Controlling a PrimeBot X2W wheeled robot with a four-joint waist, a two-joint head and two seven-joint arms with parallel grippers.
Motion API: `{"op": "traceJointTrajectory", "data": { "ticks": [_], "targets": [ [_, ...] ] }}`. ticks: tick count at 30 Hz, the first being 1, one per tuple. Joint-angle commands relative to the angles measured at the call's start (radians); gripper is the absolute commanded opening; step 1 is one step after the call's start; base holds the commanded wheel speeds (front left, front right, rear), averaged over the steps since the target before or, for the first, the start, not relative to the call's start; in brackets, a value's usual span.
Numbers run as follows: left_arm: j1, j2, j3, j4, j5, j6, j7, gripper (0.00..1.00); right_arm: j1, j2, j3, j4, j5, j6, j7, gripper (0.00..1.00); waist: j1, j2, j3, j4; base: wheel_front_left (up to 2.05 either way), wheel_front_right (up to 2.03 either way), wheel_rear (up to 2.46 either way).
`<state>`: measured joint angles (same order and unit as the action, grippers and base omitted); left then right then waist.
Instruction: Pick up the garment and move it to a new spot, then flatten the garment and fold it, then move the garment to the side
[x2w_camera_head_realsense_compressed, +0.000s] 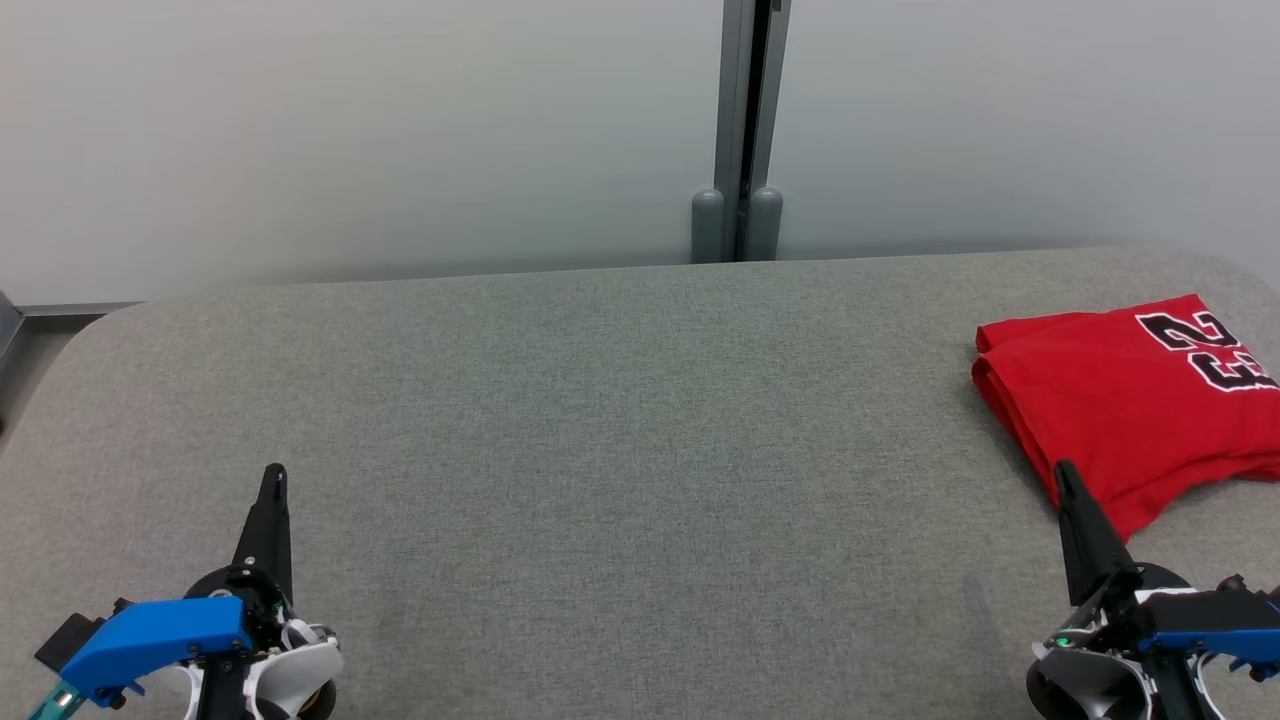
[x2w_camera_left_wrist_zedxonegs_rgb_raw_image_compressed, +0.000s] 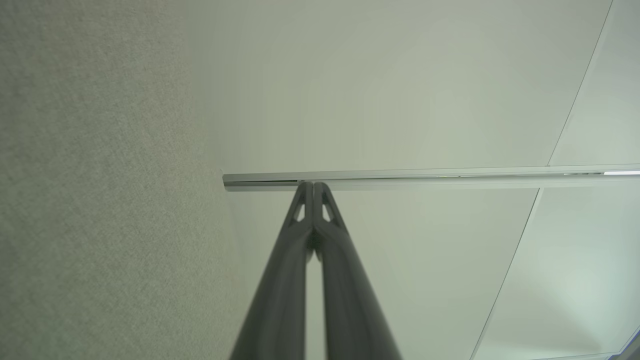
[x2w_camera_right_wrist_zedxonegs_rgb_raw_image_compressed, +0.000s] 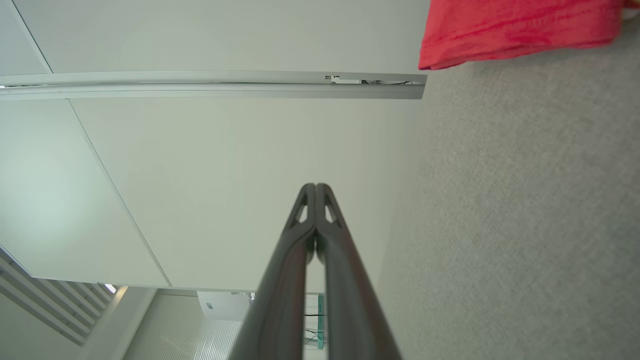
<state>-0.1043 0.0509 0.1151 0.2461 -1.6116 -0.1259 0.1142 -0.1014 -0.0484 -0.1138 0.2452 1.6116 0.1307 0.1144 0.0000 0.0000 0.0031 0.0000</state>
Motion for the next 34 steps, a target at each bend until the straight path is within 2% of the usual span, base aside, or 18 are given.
{"op": "traceJointTrajectory", "data": {
  "ticks": [1,34],
  "targets": [
    [-0.009,-0.002,0.002,-0.004,-0.003,-0.010,0.003,0.00,-0.013,-0.003,-0.002,-0.003,0.003,0.000,0.003,0.00,0.0000,0.0000,0.000,0.000,0.00,0.00,0.00],
    [-0.009,-0.002,0.002,-0.004,-0.003,-0.010,0.003,0.00,-0.013,-0.003,-0.002,-0.003,0.003,0.000,0.003,0.00,0.0000,0.0000,0.000,0.000,0.00,0.00,0.00]
  ]
}}
